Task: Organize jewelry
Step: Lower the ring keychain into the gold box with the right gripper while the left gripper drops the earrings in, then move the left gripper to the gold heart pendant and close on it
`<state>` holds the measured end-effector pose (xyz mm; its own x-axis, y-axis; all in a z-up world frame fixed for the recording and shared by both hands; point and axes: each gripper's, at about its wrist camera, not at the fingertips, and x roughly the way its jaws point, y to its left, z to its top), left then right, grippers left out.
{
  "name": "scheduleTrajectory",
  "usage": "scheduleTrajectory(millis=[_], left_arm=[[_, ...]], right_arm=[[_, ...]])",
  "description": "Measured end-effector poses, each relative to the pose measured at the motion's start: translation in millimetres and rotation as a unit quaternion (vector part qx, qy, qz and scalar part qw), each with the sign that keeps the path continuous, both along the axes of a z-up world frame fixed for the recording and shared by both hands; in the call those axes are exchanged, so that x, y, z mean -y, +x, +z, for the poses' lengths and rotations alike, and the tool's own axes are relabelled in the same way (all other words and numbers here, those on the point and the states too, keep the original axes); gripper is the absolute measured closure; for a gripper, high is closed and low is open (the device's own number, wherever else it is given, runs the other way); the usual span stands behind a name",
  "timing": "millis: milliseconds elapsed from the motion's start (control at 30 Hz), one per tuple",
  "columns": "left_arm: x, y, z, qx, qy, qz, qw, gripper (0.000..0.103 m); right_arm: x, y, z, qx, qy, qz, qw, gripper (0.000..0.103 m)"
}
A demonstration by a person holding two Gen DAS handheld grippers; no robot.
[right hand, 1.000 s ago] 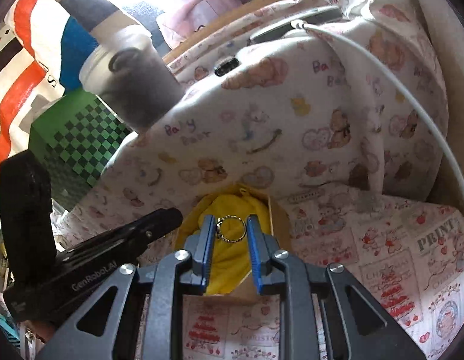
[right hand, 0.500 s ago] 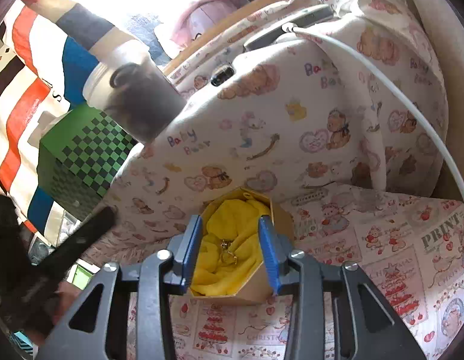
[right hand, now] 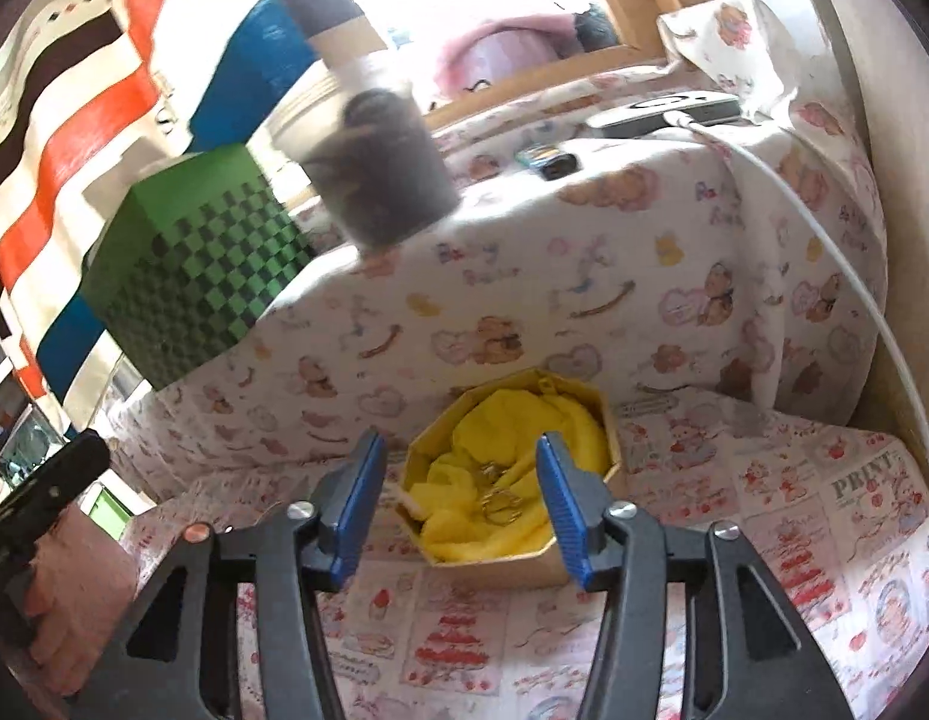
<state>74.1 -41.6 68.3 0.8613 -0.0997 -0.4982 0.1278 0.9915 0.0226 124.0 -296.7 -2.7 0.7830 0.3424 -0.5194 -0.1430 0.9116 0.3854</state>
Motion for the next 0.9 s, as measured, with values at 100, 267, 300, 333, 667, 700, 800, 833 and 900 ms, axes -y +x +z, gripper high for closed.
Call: scheduleTrajectory(millis=[100, 267, 300, 333, 667, 700, 800, 833, 900], left_arm=[[-17, -4, -8, 0.005, 0.005, 0.014, 0.9999, 0.009], [-50, 4, -24, -0.017, -0.022, 0.045, 0.9986, 0.005], [-58, 7, -27, -0.025, -0.029, 0.053, 0.9979, 0.005], [-65, 9, -31, -0.03, -0.035, 0.063, 0.9969, 0.004], [-125, 47, -98, -0.19, -0.109, 0.111, 0.9694, 0.002], [-126, 50, -104, -0.211, -0.1, 0.123, 0.9647, 0.006], [-126, 54, -119, -0.25, -0.085, 0.143, 0.9538, 0.021], [-125, 54, -120, -0.253, -0.08, 0.142, 0.9537, 0.021], [-123, 52, -116, -0.242, -0.074, 0.14, 0.9571, 0.025]], right_arm=[[-27, -6, -1, 0.008, -0.041, 0.026, 0.999, 0.047], [-48, -14, -2, 0.024, -0.082, 0.032, 0.996, 0.031], [-49, -15, -2, 0.022, -0.075, 0.033, 0.996, 0.02], [-47, -15, -3, 0.02, -0.066, 0.03, 0.997, 0.014], [-42, -18, -1, 0.019, -0.044, -0.009, 0.999, 0.008], [-46, -19, -2, 0.021, -0.054, -0.006, 0.998, 0.008], [-54, -21, -3, 0.029, -0.082, -0.004, 0.996, 0.008], [-56, -22, -3, 0.03, -0.088, -0.002, 0.996, 0.008], [-57, -22, -3, 0.027, -0.079, 0.014, 0.996, 0.008]])
